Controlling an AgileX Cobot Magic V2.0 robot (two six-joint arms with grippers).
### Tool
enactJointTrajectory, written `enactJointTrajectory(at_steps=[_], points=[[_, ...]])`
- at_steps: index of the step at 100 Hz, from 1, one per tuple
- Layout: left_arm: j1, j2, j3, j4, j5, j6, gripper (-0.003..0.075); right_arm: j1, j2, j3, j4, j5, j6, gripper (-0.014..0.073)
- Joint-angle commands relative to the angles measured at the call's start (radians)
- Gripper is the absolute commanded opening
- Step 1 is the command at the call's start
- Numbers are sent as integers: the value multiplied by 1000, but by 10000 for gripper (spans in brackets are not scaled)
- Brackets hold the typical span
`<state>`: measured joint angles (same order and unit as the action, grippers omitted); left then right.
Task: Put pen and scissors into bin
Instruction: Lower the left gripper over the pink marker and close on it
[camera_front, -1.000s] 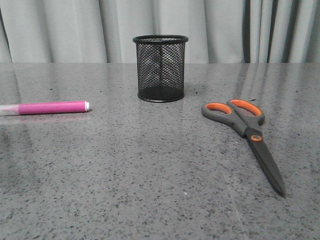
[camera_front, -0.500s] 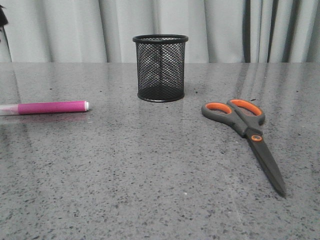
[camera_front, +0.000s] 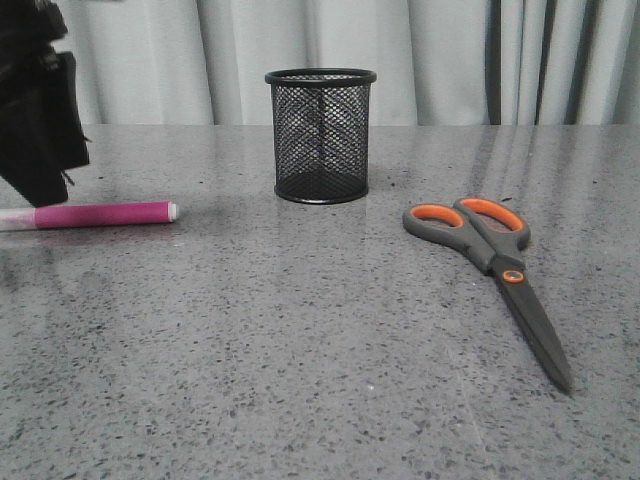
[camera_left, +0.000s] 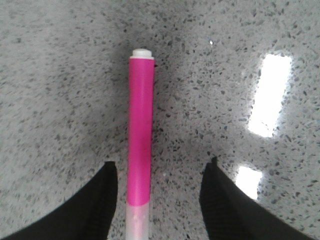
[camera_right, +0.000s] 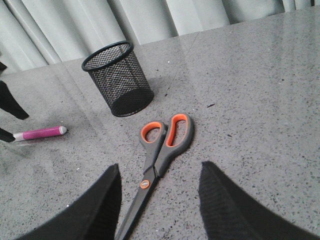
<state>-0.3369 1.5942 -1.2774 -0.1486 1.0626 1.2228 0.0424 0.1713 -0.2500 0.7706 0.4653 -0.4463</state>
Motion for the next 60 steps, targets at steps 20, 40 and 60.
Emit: enactJointTrajectory(at_steps=[20,40,60], points=[[-8,43,-63,-28,-21,28,348,1,19,-25,11,-43,-9,322],[-8,87,-118,-55,-16,28,348,1,19,-25,6,-43,-9,322],[-12,117,-121,-92,0,28,348,1,19,-25,6,-43,-9,322]])
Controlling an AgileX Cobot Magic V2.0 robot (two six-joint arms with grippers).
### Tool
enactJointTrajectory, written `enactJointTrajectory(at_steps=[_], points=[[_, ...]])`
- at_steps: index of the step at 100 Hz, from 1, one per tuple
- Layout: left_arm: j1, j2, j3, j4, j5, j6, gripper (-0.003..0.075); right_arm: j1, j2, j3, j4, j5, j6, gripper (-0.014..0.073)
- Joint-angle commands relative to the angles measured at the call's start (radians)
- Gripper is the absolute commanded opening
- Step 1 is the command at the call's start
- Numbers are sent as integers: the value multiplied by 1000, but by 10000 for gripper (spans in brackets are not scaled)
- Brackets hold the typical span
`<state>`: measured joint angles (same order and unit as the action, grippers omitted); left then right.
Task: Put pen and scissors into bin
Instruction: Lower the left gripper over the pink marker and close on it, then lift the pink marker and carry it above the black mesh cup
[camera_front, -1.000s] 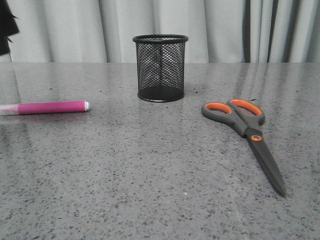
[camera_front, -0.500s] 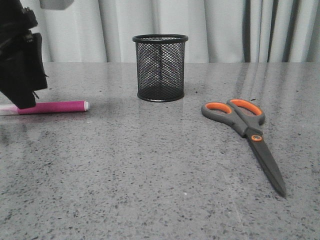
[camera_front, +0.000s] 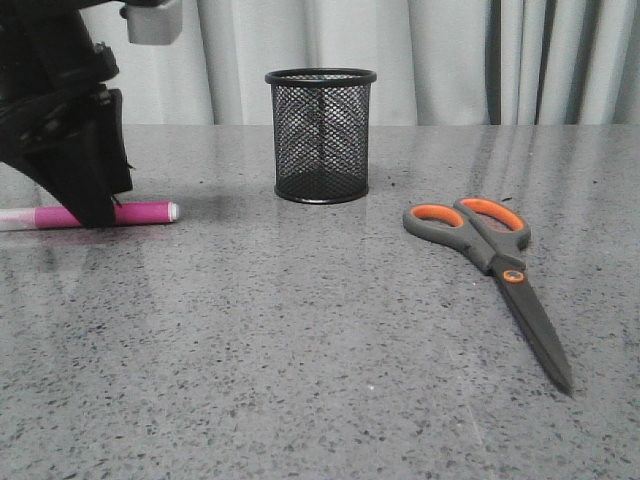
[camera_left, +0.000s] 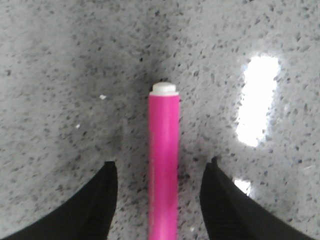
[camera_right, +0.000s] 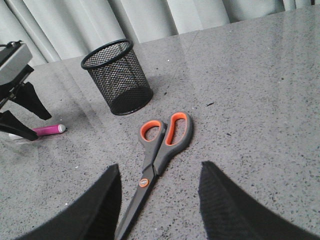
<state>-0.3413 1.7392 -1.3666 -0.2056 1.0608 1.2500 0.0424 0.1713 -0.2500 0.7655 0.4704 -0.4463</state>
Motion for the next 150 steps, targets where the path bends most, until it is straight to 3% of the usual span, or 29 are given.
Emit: enactJointTrajectory(at_steps=[1,31,57,75,82,92,110,121,136,141,150], points=[[-8,-28,-32,-35,4,1,348,1,19,-25,11,-49,-9,322],[-9,-24,-32,-35,5,1,342,1,19,-25,11,-49,-9,322],[-36,11,-32,-37,36,-32,249,1,19,-25,11,-39,-9,322],[-76,35,-32,-37,42,-70,237,1,19,-25,11,-15,-9,322],[-92,40,-32,-35,48,-93,181,1,19,-25,11,-11,-9,322],[-105,35,-32,-35,34,-154,-23,1,19,-25,11,-9,-9,322],[-86,-29,-72,-95,-48,-227,-20,1,19,-25,11,-9,-9,322],[-48,-107,-121,-237,-173,-237,-20,1,19,-25,11,-8,-9,322],[3,-211,-152,-541,-468,-228,-20,1,19,-25,11,-8,-9,322],[3,-234,-152,-690,-559,-179,-20,1,19,-25,11,-8,-9,322],[1,-246,-152,-978,-612,-24,-20,2,19,-25,11,-8,-9,322]])
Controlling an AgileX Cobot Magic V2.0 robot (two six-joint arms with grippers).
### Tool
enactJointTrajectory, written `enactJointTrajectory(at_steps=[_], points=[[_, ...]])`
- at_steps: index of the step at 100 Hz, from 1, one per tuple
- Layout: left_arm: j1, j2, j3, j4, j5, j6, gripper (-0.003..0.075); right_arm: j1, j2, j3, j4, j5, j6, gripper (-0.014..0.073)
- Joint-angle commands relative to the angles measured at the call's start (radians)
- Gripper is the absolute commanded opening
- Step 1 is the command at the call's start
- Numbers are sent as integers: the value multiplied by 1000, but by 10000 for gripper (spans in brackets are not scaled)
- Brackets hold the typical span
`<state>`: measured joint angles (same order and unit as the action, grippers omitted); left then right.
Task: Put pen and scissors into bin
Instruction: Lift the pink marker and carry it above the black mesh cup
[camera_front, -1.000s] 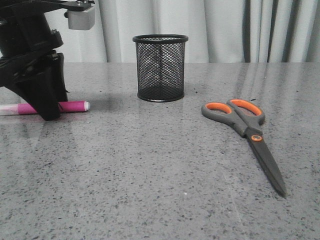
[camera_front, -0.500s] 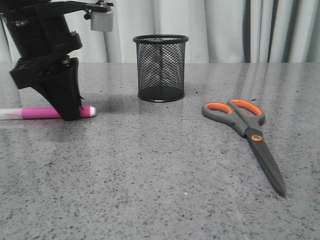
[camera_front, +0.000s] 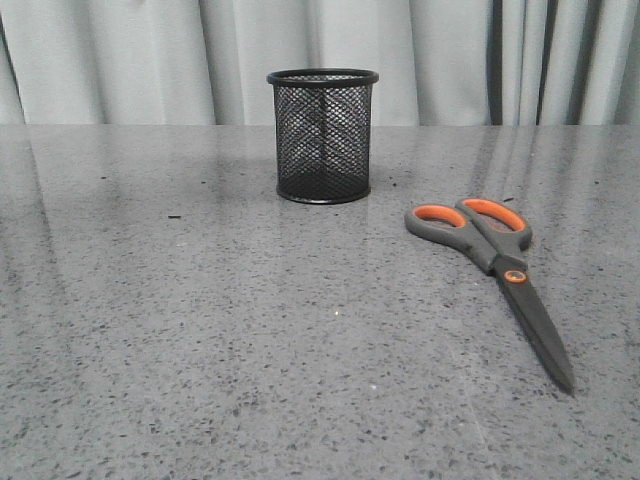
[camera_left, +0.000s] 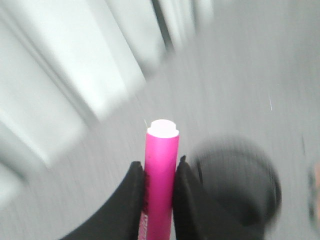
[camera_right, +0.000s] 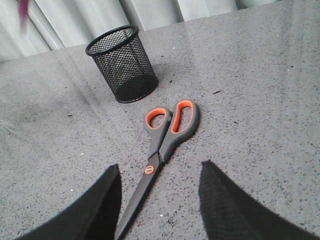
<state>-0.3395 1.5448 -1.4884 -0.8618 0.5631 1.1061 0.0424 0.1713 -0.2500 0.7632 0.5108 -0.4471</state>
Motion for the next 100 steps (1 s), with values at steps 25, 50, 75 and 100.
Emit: enactJointTrajectory(at_steps=[25,50,75,100], points=[[-62,59,-28,-795,-87,294,-20,12,19,-25,-21,-66,-8,322],[-77,225,-28,-908,34,366,-20,12,19,-25,-29,-68,-8,322],[-77,294,-26,-915,39,455,-19,12,19,-25,-31,-71,-8,322],[-77,306,-26,-926,79,516,-18,12,19,-25,-31,-73,-8,321]])
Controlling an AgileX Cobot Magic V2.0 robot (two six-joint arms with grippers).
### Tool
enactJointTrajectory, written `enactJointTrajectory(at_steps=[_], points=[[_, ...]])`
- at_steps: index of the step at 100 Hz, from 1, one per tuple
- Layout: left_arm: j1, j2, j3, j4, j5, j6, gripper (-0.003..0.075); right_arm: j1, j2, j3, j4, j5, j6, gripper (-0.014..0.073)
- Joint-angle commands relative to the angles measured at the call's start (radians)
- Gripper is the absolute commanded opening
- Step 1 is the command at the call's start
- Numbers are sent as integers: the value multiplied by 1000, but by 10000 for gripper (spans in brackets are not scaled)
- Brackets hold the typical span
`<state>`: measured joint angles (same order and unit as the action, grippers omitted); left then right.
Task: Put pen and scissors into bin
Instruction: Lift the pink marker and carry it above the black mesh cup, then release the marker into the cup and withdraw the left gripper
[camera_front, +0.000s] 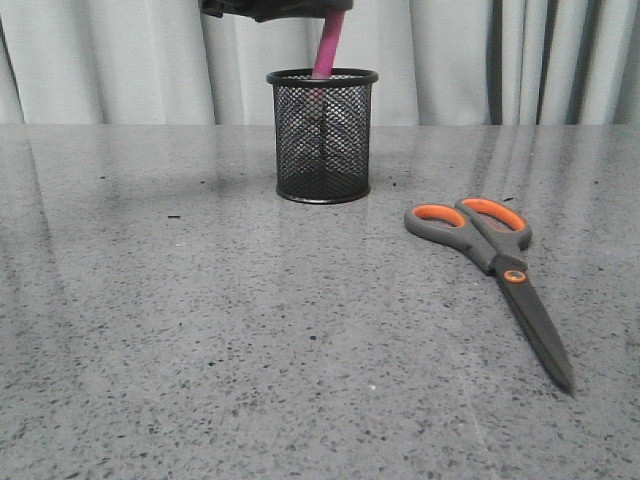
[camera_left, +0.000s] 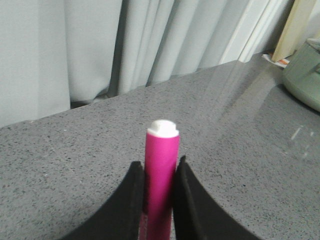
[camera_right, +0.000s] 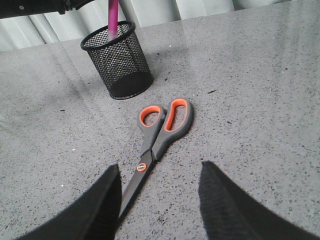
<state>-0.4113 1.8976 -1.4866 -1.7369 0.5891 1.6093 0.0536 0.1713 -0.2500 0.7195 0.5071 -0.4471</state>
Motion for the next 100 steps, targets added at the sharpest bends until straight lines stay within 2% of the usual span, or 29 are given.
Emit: enactJointTrajectory(at_steps=[1,9,14,24,29,34,40,47,57,66,76,82,91,100], points=[[-5,-47,-28,-51,55,14,-15,1,19,-25,13,-69,-8,322],[-5,-47,-28,-51,55,16,51,1,19,-25,13,-71,-8,322],[-5,-47,-28,-51,57,16,144,1,19,-25,13,-71,-8,322],[4,-47,-28,-54,75,16,403,1,19,-25,13,-71,-8,322],[14,-49,-28,-54,102,16,487,1,19,-25,13,-75,-8,322],[27,-56,-28,-58,151,2,518,1,19,-25,13,-80,-8,322],[48,-68,-30,-82,254,-32,503,1,19,-25,13,-83,-8,322],[80,-94,-30,-118,418,-125,441,1,19,-32,13,-73,-8,322],[131,-149,-30,-124,680,-220,262,1,19,-83,13,-22,-18,322],[150,-245,-30,6,677,-371,149,1,32,-161,13,34,-104,322],[152,-357,-30,117,677,-464,113,1,78,-265,13,45,-147,322],[152,-419,-30,165,675,-570,101,1,131,-330,13,52,-147,322],[152,-495,-30,176,675,-574,75,1,238,-447,13,119,-169,321],[152,-585,-30,181,664,-597,16,1,360,-566,13,209,-197,320]])
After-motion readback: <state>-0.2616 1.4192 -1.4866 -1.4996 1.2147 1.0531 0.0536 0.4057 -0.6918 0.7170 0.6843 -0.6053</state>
